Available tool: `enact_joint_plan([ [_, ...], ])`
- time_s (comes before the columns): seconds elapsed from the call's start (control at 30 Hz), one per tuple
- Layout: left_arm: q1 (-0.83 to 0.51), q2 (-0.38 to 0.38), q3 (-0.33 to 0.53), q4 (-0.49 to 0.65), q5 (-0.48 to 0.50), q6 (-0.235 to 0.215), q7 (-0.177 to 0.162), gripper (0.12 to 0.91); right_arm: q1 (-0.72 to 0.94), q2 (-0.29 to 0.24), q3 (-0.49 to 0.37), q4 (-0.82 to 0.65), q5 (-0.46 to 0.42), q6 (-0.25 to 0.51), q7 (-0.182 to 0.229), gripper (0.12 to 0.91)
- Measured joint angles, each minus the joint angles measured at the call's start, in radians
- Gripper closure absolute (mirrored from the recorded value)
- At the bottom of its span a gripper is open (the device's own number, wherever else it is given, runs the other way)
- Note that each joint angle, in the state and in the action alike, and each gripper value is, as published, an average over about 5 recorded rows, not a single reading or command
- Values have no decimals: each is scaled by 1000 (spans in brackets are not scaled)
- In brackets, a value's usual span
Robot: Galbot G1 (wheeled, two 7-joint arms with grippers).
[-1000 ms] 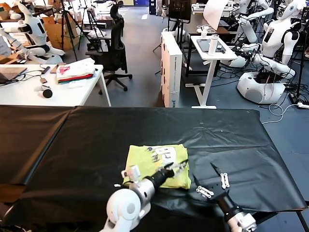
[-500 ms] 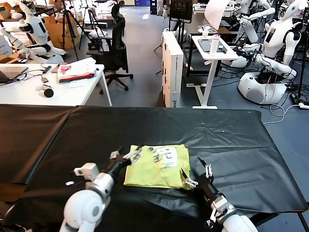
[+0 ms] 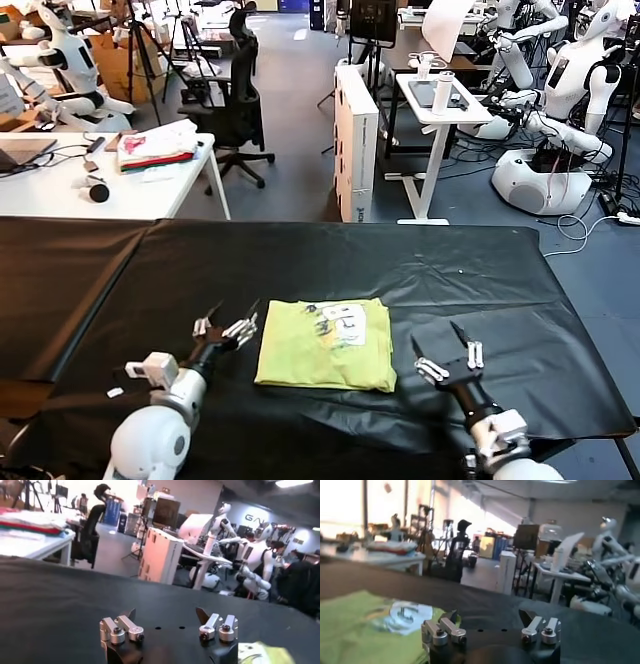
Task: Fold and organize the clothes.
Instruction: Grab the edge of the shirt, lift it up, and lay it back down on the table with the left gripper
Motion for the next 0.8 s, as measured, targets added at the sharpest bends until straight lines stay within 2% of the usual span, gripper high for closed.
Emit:
enact_joint_plan([
  [0.1,7,-19,6,36,-29,-20,-2,123,-53,4,58,41,50,4,2,118],
  [0.27,20,-54,24,51,-92,-24,-6,123,-102,13,115,86,82,6,4,118],
  [0.8,50,-146,52,72,-152,-27,5,136,-110,21,122,109,90,2,0,118],
])
